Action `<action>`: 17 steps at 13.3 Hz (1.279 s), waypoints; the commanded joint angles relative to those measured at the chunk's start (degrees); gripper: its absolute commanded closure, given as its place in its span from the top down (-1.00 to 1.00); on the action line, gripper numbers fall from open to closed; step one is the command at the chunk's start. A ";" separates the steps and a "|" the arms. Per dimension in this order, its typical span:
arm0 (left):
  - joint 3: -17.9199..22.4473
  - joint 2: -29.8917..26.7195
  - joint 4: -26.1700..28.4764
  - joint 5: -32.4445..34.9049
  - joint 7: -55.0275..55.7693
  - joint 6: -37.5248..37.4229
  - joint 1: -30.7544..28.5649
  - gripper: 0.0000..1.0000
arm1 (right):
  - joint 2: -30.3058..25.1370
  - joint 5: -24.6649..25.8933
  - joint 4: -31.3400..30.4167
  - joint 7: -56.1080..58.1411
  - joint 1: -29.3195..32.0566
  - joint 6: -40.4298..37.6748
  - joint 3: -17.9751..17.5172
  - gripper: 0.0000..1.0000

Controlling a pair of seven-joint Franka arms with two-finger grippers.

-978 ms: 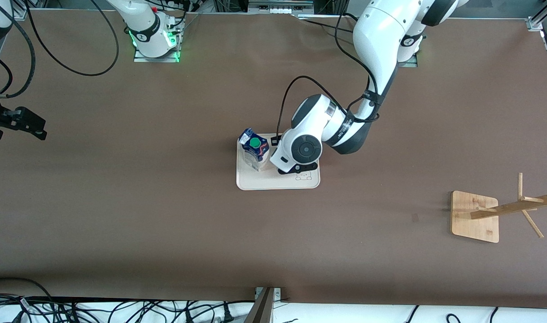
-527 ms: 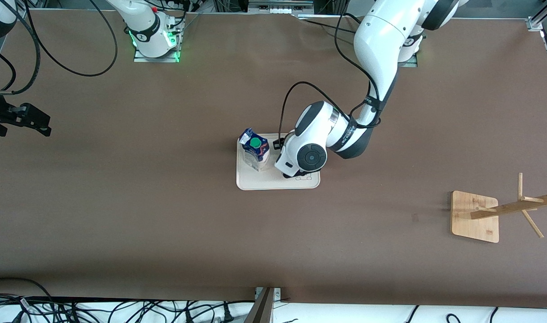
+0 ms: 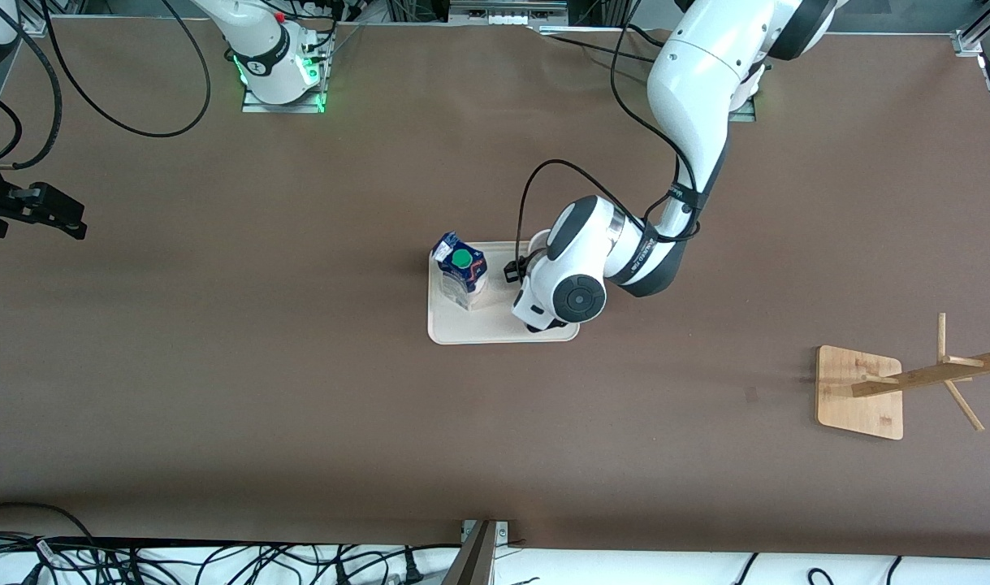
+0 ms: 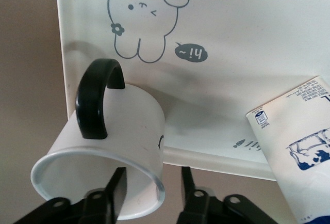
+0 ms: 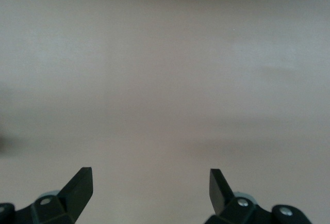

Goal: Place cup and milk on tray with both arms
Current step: 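Lower the mug onto the tray beside the carton with the left gripper, then open the left gripper and lift it away from the mug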

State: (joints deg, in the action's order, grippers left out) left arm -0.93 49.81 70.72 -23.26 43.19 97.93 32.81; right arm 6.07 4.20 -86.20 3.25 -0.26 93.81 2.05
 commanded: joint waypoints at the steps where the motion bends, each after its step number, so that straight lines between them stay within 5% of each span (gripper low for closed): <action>1: 0.66 -1.90 -0.50 -0.12 -0.48 -1.95 -0.02 1.00 | -0.62 -3.49 0.77 2.02 -0.71 -3.01 0.77 1.00; 9: 5.67 -15.96 -0.94 15.95 -14.15 -12.58 -1.16 1.00 | -0.97 -3.15 1.38 2.46 -0.80 -7.85 1.47 1.00; 17: 5.77 -28.44 -0.68 19.48 -36.68 -18.83 -16.80 1.00 | -0.01 -3.23 4.02 1.33 -0.71 -7.24 1.29 1.00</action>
State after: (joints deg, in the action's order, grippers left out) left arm 5.63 24.53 68.39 -5.33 9.13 80.18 18.03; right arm 5.58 1.75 -83.06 4.81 -1.24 87.16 2.84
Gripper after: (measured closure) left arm 0.000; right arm 0.000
